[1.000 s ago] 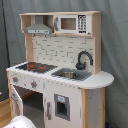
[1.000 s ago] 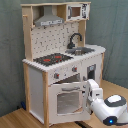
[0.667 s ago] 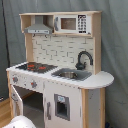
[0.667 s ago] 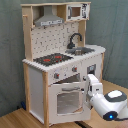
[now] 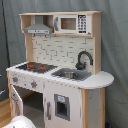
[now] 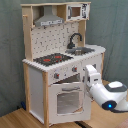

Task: Play with the kitchen

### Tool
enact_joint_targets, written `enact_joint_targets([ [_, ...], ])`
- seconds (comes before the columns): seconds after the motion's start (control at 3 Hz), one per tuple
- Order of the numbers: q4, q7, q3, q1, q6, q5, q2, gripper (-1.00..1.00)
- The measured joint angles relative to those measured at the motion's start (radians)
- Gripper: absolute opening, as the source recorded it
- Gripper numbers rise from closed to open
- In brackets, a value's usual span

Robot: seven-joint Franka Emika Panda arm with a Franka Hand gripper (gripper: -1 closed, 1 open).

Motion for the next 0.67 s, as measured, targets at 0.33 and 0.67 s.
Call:
enact_joint_targets([
  [0.33, -0.008, -0.099, -0.033, -0.002, 0.001, 0.000, 0.000, 1.00],
  [0.67, -0.014, -0.217, -0.068, -0.005, 0.006, 0.000, 0.000, 1.00],
])
